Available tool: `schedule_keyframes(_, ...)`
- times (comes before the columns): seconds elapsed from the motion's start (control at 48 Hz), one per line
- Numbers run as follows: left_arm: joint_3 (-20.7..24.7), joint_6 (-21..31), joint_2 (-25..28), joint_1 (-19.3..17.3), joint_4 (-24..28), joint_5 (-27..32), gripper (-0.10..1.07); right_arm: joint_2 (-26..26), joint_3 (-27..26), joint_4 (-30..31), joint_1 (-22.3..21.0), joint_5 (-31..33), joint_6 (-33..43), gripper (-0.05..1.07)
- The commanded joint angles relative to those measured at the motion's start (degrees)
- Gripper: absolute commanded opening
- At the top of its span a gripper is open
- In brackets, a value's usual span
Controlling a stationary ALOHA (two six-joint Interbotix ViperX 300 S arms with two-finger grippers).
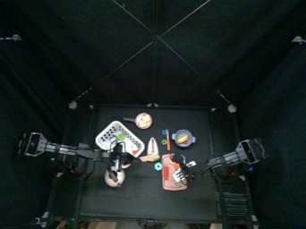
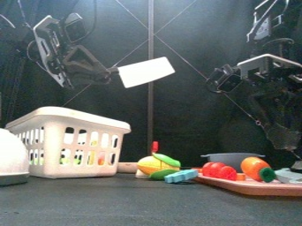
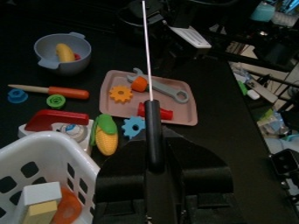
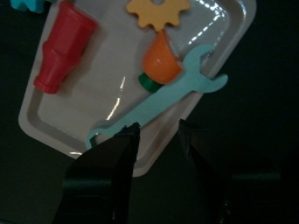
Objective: Grab wrench
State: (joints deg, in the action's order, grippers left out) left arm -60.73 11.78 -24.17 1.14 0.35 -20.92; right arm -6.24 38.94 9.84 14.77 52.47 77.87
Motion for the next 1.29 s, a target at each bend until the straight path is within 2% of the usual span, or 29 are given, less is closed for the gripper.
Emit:
schedule_keyframes(0.0, 0.9, 0.0, -0.7, 0.4, -0.4, -0.2, 0.36, -2.2, -0.9, -1.0, 0.2, 0.4, 1.2, 0.8)
schedule_keyframes(0.146, 0.4, 0.0, -1.5, 0.4, -0.5, -0.2, 0.36, -2.8, 0.2, 0.9, 0.6, -2.7, 8.3, 0.8)
schedule_keyframes(0.396, -0.6, 0.0, -3.4, 0.5, -0.5, -0.2, 0.36, -2.2, 3.4, 10.3, 2.7, -9.2, 22.9, 0.8)
schedule_keyframes(0.479, -1.1, 0.1, -4.2, 0.5, -0.6, -0.2, 0.36, -2.2, 4.8, 10.5, 2.9, -10.8, 23.6, 0.8)
schedule_keyframes(0.604, -1.6, 0.1, -5.4, 0.5, -1.0, -0.2, 0.36, -2.2, 6.6, 7.8, 3.3, -12.4, 23.6, 0.8)
schedule_keyframes(1.0, -2.1, 0.1, -6.2, 0.7, -1.8, -0.2, 0.36, -0.9, 6.6, 6.9, 3.0, -12.0, 23.6, 0.81)
schedule_keyframes(1.271, -2.1, 0.0, -6.2, 0.7, -1.8, -0.2, 0.36, 0.4, 6.1, 7.0, 2.8, -12.3, 23.6, 0.97)
